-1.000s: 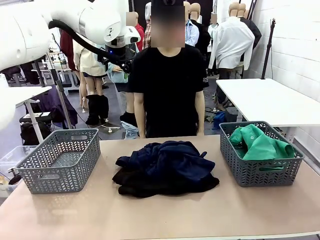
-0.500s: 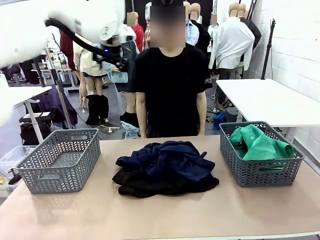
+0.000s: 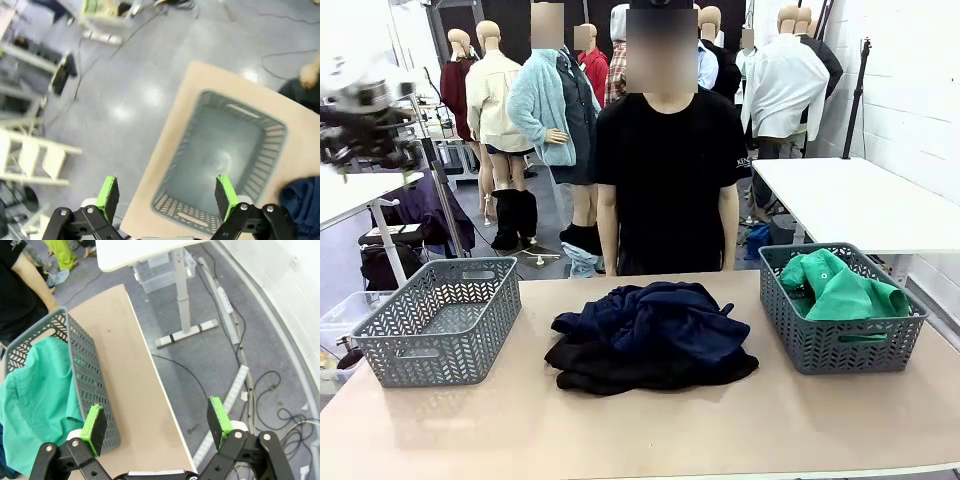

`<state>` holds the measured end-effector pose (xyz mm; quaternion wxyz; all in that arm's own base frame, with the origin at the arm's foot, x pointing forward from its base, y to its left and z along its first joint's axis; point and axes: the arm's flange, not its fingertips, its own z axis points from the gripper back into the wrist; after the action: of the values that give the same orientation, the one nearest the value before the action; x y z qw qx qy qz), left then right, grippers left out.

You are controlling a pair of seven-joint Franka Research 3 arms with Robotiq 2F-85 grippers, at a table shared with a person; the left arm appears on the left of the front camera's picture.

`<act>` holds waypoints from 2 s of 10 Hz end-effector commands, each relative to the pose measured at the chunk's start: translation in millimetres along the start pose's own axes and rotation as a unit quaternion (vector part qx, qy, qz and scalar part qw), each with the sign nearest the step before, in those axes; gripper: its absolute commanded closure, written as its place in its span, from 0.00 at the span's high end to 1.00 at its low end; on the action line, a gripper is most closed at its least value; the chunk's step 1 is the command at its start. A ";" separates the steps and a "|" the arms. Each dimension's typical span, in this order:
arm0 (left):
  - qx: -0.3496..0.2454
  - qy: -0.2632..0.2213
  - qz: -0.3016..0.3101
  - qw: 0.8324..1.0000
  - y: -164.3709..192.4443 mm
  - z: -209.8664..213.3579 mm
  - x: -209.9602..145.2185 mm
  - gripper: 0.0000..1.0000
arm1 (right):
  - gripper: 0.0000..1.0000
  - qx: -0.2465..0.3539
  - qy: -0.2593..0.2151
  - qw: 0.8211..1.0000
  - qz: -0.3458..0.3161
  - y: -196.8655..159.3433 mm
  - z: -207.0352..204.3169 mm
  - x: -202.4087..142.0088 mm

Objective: Sort the tops and bottoms.
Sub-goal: Lift clothes from the center of the table with your right hand.

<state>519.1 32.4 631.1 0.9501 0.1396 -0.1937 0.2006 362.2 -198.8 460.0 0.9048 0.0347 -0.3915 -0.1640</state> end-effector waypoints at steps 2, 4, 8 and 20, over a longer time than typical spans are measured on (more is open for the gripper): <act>-0.053 0.012 0.074 0.996 46.0 -42.6 -22.5 1.00 | 1.00 0.005 0.002 1.000 0.001 -2.2 -2.4 -1.7; -0.106 0.023 0.055 0.993 55.1 -50.2 -9.0 1.00 | 1.00 0.005 0.002 1.000 0.001 -2.2 -2.4 -1.7; -0.041 0.027 0.079 0.996 63.0 -49.6 -24.0 1.00 | 1.00 0.012 -0.030 0.999 0.015 12.5 25.7 11.9; -0.041 0.027 0.079 0.996 63.0 -49.6 -24.0 1.00 | 1.00 0.266 0.065 0.810 0.519 375.2 113.5 -26.6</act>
<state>489.8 96.9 587.9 0.9441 0.0691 -0.1883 0.2616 343.2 176.3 599.7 0.8316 0.1104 -0.3468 0.4195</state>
